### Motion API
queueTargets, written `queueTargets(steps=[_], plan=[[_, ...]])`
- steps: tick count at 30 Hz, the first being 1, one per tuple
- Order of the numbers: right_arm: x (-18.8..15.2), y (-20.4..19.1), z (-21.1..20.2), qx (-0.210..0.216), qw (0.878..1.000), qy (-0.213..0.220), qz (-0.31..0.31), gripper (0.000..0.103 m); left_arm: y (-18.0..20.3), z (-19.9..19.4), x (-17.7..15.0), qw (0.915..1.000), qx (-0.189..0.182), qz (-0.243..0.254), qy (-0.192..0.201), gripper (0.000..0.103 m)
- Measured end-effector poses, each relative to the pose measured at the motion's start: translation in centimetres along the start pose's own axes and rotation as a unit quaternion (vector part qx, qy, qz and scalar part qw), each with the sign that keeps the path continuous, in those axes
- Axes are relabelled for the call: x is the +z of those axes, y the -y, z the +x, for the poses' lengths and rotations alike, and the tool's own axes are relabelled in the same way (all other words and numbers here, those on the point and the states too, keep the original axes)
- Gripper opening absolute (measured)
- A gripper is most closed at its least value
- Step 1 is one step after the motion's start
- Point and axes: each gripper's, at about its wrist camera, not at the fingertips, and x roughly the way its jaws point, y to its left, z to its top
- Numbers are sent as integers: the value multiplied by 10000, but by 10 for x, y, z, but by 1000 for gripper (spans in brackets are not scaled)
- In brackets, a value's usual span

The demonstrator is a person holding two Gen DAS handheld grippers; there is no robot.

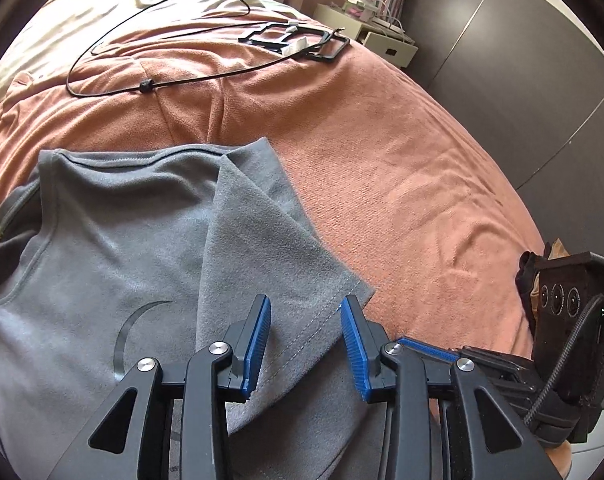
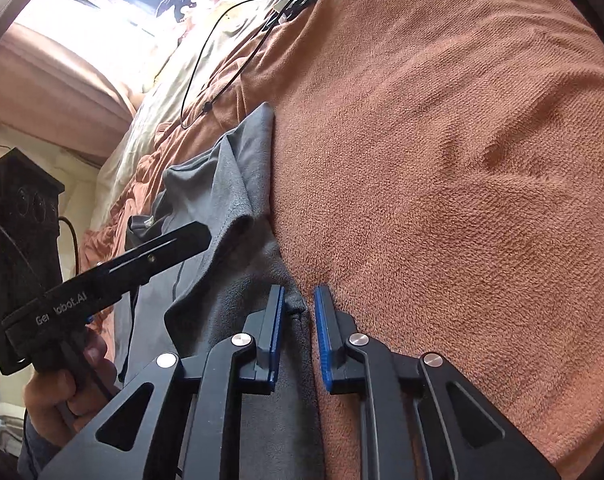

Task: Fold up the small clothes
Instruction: 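Grasp the folded edge with the left tool while the right tool opens and releases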

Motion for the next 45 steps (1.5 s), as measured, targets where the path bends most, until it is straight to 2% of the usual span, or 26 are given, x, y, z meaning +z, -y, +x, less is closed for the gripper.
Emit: queueTargets(steps=[9,16,18,19,21,22,23,27,30,31,33,35,42,44,45], plan=[[-3,19,-8,316,9995,-76,45,10,12,24,13,9998,14,134,-167,38],[-3,38,-15,587,9979,-99,263,10,18,34,12,9994,-96,135,-291,57],[-4,40,-18,660,9973,-91,321,10,21,36,10,9993,4,243,-293,57],[-3,41,-19,701,9969,-87,345,10,21,37,10,9991,58,282,-305,53],[-3,42,-19,750,9965,-84,361,10,19,35,9,9991,184,261,-274,38],[-4,44,-22,799,9962,-75,353,10,16,34,10,9993,172,199,-283,26],[-4,43,-22,846,9958,-63,345,10,13,31,11,9995,108,118,-281,22],[-6,34,-21,811,9966,-20,165,10,6,8,14,9998,86,162,-63,18],[-7,30,-22,772,9970,11,77,10,-5,-7,16,10000,-11,-13,11,18],[-7,29,-23,757,9971,21,57,11,-8,-12,16,10000,46,-22,31,18],[-7,29,-23,756,9971,51,33,11,-12,-18,17,9995,294,63,56,10],[-8,29,-22,745,9972,50,23,11,-20,-24,16,9983,567,90,62,10],[-8,30,-23,819,9966,83,81,11,-70,-54,9,9946,956,-365,191,9],[-9,30,-21,813,9967,31,69,14,-85,-58,7,9930,1059,-489,160,9],[-8,31,-20,872,9961,26,88,22,-90,-59,6,9924,1102,-534,136,9]])
